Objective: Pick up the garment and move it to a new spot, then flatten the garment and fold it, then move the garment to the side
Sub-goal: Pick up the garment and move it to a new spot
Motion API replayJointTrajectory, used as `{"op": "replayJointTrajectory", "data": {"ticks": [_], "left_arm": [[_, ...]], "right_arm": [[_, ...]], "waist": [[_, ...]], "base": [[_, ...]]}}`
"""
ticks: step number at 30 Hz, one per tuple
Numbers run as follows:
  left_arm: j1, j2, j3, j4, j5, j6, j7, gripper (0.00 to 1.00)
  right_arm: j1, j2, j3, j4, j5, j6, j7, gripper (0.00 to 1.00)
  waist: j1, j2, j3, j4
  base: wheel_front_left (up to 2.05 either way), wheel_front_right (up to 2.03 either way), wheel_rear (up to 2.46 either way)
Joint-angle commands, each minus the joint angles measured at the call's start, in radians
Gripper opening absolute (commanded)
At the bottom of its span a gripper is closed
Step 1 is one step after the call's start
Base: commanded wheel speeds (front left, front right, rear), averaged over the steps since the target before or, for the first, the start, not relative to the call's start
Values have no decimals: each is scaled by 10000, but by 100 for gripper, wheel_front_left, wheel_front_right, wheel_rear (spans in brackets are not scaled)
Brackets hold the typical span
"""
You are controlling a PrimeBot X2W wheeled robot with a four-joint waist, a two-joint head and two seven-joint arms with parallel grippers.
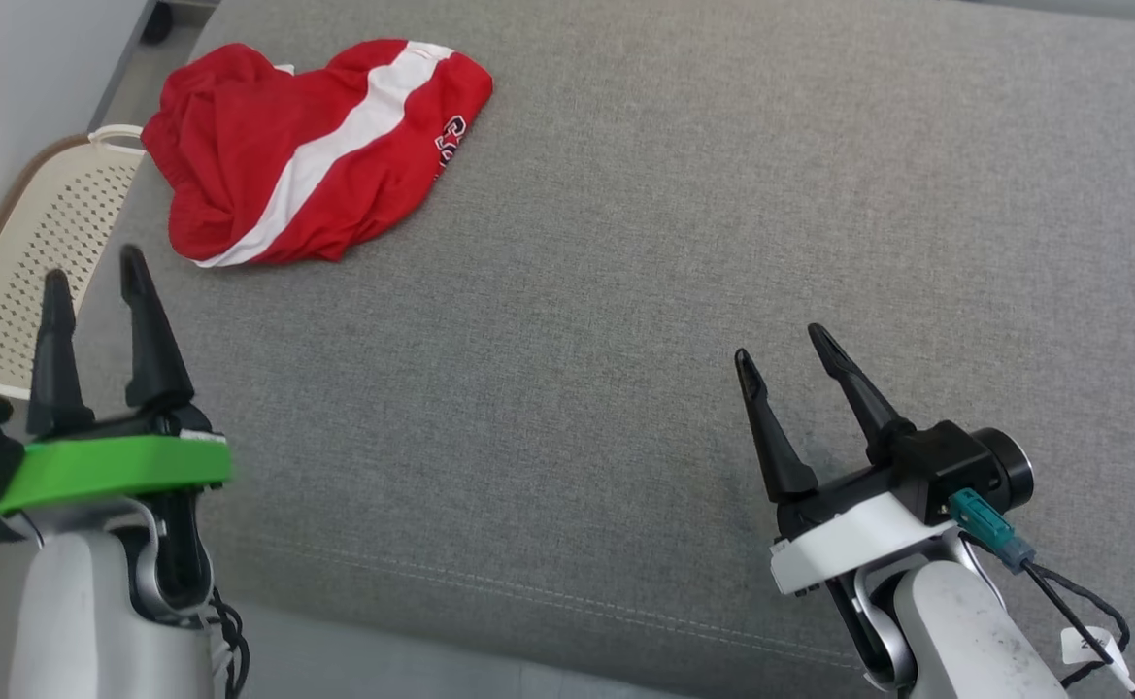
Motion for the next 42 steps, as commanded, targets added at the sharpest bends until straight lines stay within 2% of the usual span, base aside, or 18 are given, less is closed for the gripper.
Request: {"op": "replayJointTrajectory", "data": {"ticks": [1,9,16,21,23,30,34,35,36,39,42], "left_arm": [[-493,63,157,189,49,-47,-14,100],[-2844,1067,367,2212,-554,-58,-16,100],[-4504,2033,-387,4399,-1829,-58,5,100],[-5574,2888,-1354,6031,-2644,-59,963,100],[-6066,3327,-1782,6927,-2919,-60,1726,100],[-6743,3881,-2604,8516,-3316,-60,3712,100],[-6764,4086,-2945,8841,-3405,-59,3902,100],[-6739,4119,-3018,8909,-3438,-59,3867,65],[-6709,4138,-3071,8948,-3496,-57,3817,0],[-6540,4136,-3230,8957,-3643,-58,3666,0],[-6373,4225,-3352,8725,-3817,-58,2907,0]], "right_arm": [[-178,-48,-25,8,-116,-12,-42,100],[-484,-43,-67,-33,-464,-12,-42,100],[-660,-42,-116,-115,-776,-12,-42,100],[-746,-42,-95,-219,-784,-12,-42,100],[-820,-39,-21,-247,-745,-12,-42,100],[-918,-40,161,-290,-556,-12,-42,100],[-961,-40,203,-359,-413,-12,-42,100],[-956,-40,210,-372,-379,-12,-42,100],[-951,-40,227,-375,-362,-12,-42,100],[-935,-40,219,-387,-261,-12,-42,100],[-947,-40,229,-368,-189,-12,-42,100]], "waist": [[-1,0,683,-311],[-1,0,1579,-815],[-1,0,2195,-1146],[-1,0,2561,-1421],[-1,0,2697,-1598],[-1,0,2860,-2005],[-1,0,2875,-2175],[-1,0,2871,-2207],[-1,0,2859,-2238],[-1,0,2810,-2310],[-1,0,2692,-2372]], "base": [[0,0,0],[0,0,0],[0,0,0],[0,0,0],[0,0,0],[0,0,0],[0,0,0],[0,0,0],[0,0,0],[0,0,0],[0,0,0]]}}
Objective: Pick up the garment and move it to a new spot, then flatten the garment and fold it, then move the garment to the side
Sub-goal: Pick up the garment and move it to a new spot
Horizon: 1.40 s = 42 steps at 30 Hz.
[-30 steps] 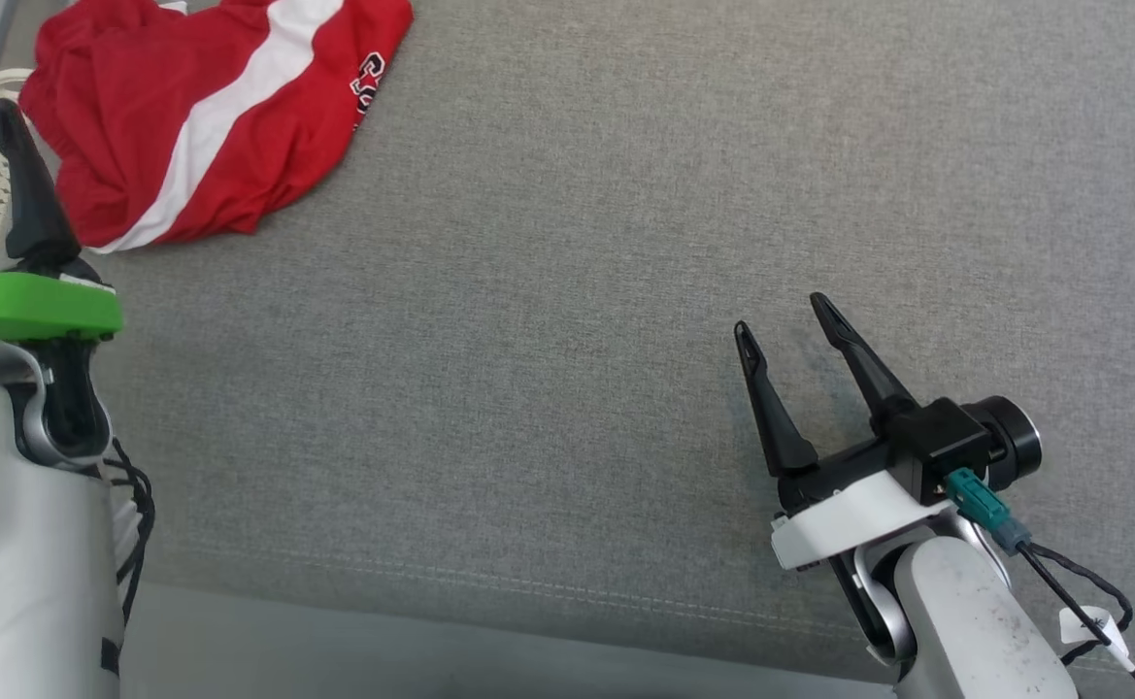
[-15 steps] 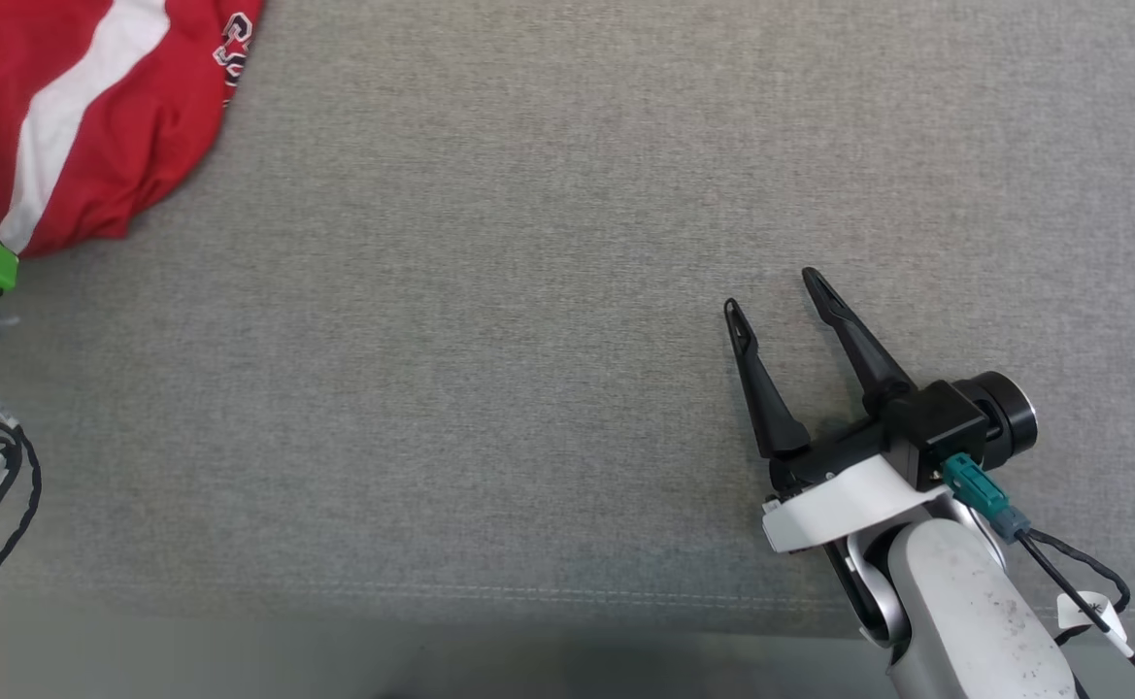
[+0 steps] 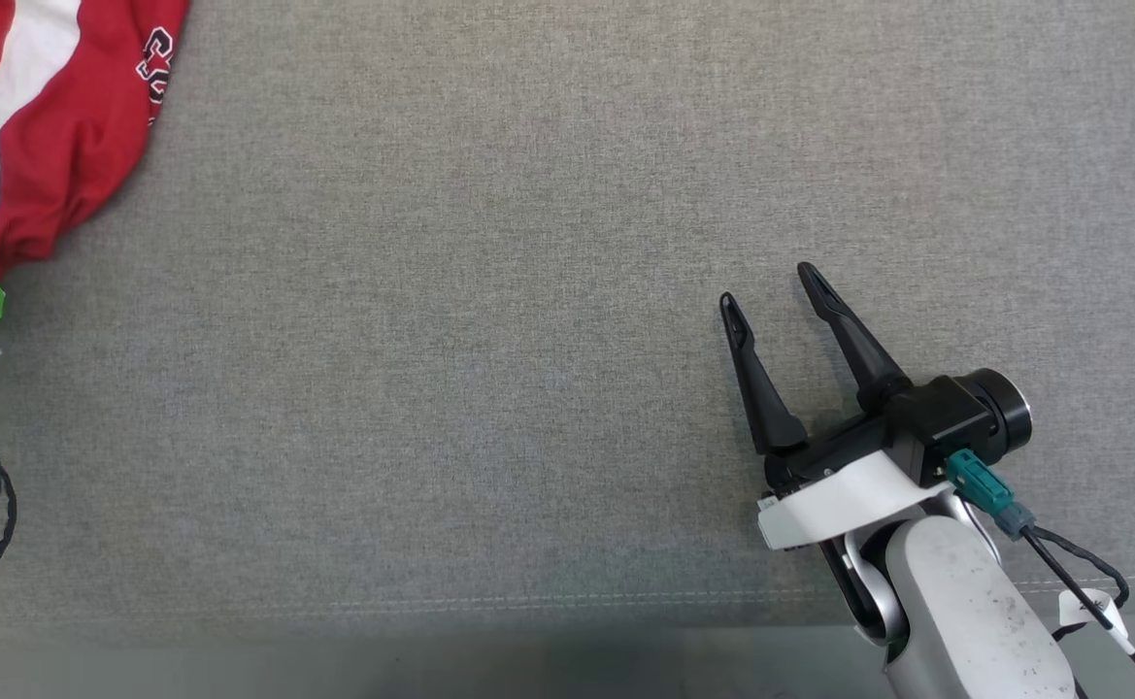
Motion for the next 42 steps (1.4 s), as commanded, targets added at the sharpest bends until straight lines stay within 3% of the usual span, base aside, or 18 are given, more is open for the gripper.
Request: {"op": "replayJointTrajectory", "data": {"ticks": [1,8,15,20,25,34,42], "left_arm": [[223,118,-112,-174,-83,-14,-581,0],[889,243,-603,-875,-143,-12,-2856,0],[1624,375,122,-2435,460,-12,-3194,0],[2929,-219,1558,-4495,1628,15,-3180,0],[4067,-980,2105,-5975,2561,12,-3183,0],[5017,-1899,1408,-7245,3276,3,-3184,0],[4990,-2300,527,-7400,3403,-3,-3001,0]], "right_arm": [[-118,-31,6,-34,122,-12,-42,100],[178,-31,65,18,429,-12,-42,100],[553,-29,9,76,749,-12,-42,100],[888,-31,38,140,1050,-12,-42,100],[1220,-29,99,200,1366,-12,-42,100],[1633,-29,96,186,1663,-12,-42,100],[1672,-28,211,74,1818,-12,-42,100]], "waist": [[-1,-1,-140,-63],[-1,-1,-969,-272],[-1,-1,-1897,-434],[-1,-1,-2776,-666],[-1,-1,-3595,-981],[-1,-1,-4427,-1711],[-1,-1,-4487,-2757]], "base": [[0,0,0],[0,0,0],[0,0,0],[0,0,0],[0,0,0],[0,0,0],[0,0,0]]}}
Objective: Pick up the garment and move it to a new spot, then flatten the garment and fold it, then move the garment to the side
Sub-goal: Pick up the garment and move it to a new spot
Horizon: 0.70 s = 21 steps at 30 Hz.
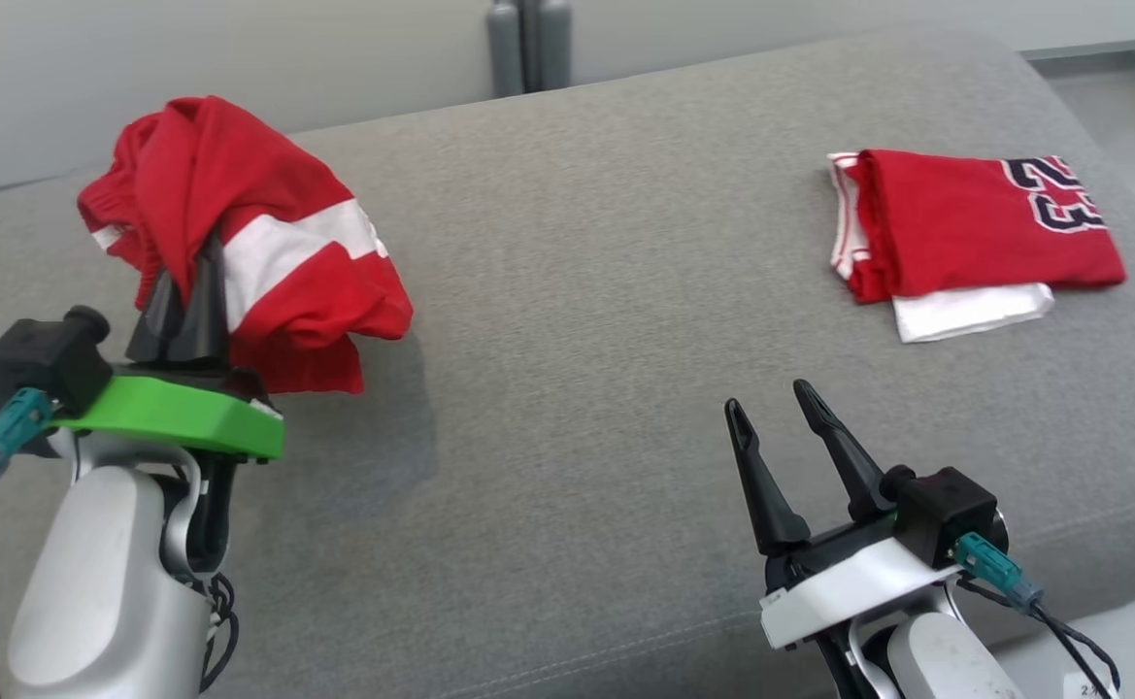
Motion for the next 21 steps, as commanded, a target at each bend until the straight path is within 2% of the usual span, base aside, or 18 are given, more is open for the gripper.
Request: {"op": "replayJointTrajectory", "data": {"ticks": [1,13,21], "left_arm": [[-56,-47,-67,-9,74,6,22,0],[-860,-187,-1140,407,339,-1,164,0],[-1079,68,-1502,1521,1036,268,4,0]], "right_arm": [[47,-24,34,-57,102,-12,-42,100],[89,-21,116,-384,282,-12,-42,100],[140,-15,364,-667,431,-12,-42,100]], "waist": [[1,-1,-116,-742],[1,-1,411,-2678],[1,-1,918,-3466]], "base": [[0,0,0],[0,0,0],[0,0,0]]}}
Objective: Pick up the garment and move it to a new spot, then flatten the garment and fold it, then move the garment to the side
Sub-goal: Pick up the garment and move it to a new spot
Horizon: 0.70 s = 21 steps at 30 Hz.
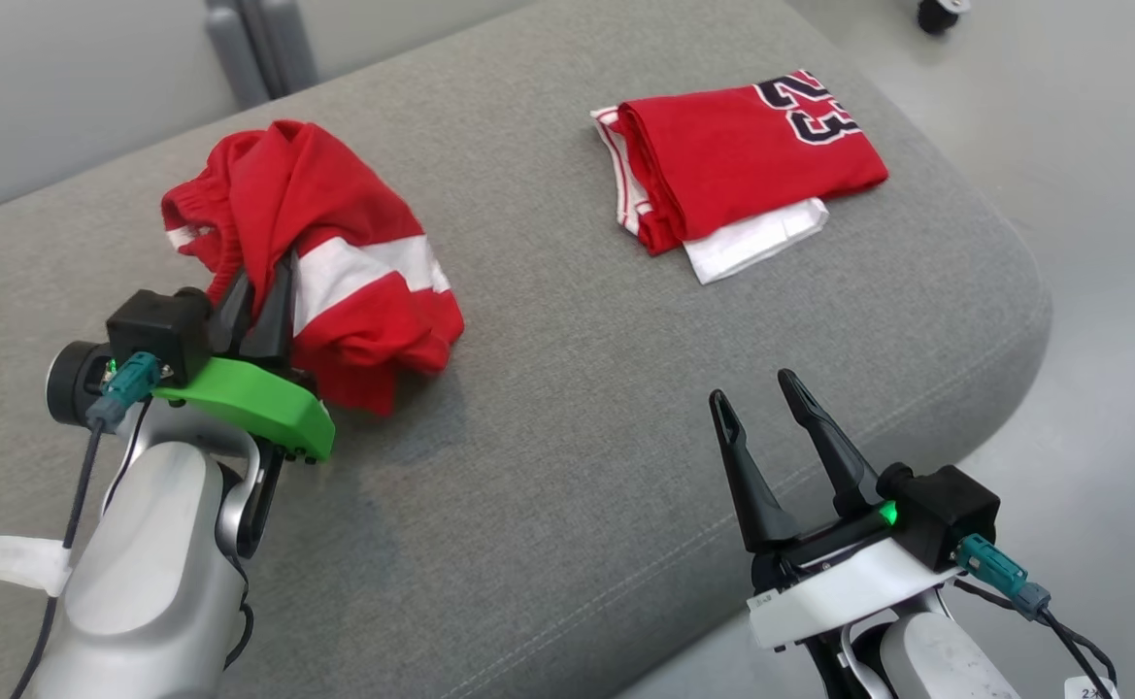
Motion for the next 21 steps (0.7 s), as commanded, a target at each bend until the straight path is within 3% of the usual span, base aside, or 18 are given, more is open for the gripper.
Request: {"op": "replayJointTrajectory", "data": {"ticks": [1,4,5,6,7,13,21], "left_arm": [[-144,75,-25,55,81,44,-68,0],[-216,73,-112,655,269,106,-130,0],[-246,84,-157,869,353,106,-152,18],[-274,77,-169,1088,386,134,-154,55],[-312,58,-165,1279,401,161,-158,100],[-395,-111,-95,1505,358,39,-231,100],[829,-206,794,-304,-55,-39,-218,100]], "right_arm": [[99,0,17,-58,28,-12,-42,100],[95,0,49,-149,56,-12,-42,100],[96,2,60,-171,55,-12,-42,100],[100,0,74,-183,54,-12,-42,100],[97,-1,77,-200,55,-12,-42,100],[30,-3,4,-120,-76,-12,-42,100],[-6,-7,-169,153,-220,-12,-42,100]], "waist": [[1,-1,471,-496],[1,-1,639,-610],[1,-1,680,-632],[1,-1,705,-644],[1,-1,728,-652],[1,-1,568,-216],[1,-1,-130,902]], "base": [[0,0,0],[0,0,0],[0,0,0],[0,0,0],[0,0,0],[0,0,0],[0,0,0]]}}
